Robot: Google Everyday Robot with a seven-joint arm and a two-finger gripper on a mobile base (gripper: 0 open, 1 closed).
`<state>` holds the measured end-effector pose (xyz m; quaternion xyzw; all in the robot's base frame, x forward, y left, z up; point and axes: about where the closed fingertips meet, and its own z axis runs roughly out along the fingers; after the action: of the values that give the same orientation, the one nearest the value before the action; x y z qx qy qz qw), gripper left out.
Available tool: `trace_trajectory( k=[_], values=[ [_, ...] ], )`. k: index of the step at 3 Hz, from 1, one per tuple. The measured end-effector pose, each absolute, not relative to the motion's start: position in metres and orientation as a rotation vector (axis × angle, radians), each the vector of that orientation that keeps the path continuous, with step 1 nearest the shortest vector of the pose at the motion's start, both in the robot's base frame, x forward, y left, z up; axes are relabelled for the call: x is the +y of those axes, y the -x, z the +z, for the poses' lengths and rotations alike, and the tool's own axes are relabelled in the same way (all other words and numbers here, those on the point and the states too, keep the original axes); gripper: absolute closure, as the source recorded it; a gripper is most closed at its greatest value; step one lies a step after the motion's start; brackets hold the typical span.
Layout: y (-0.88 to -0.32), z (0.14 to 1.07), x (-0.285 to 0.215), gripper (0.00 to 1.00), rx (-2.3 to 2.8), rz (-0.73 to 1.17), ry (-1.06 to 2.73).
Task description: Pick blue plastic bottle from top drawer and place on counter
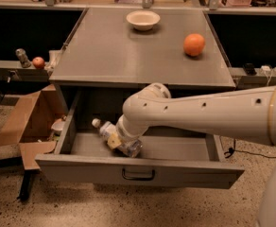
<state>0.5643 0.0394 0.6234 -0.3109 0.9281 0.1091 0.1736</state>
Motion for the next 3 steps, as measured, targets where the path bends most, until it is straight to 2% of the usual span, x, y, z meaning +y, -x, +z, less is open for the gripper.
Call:
trace_trajectory(
  k=[1,3],
  values=[
    [-0.570,0.675,0.021,1.00,2.530,0.414,0.842],
    [-0.571,0.751,-0.036,1.00,2.352,0.615,0.773]
  ],
)
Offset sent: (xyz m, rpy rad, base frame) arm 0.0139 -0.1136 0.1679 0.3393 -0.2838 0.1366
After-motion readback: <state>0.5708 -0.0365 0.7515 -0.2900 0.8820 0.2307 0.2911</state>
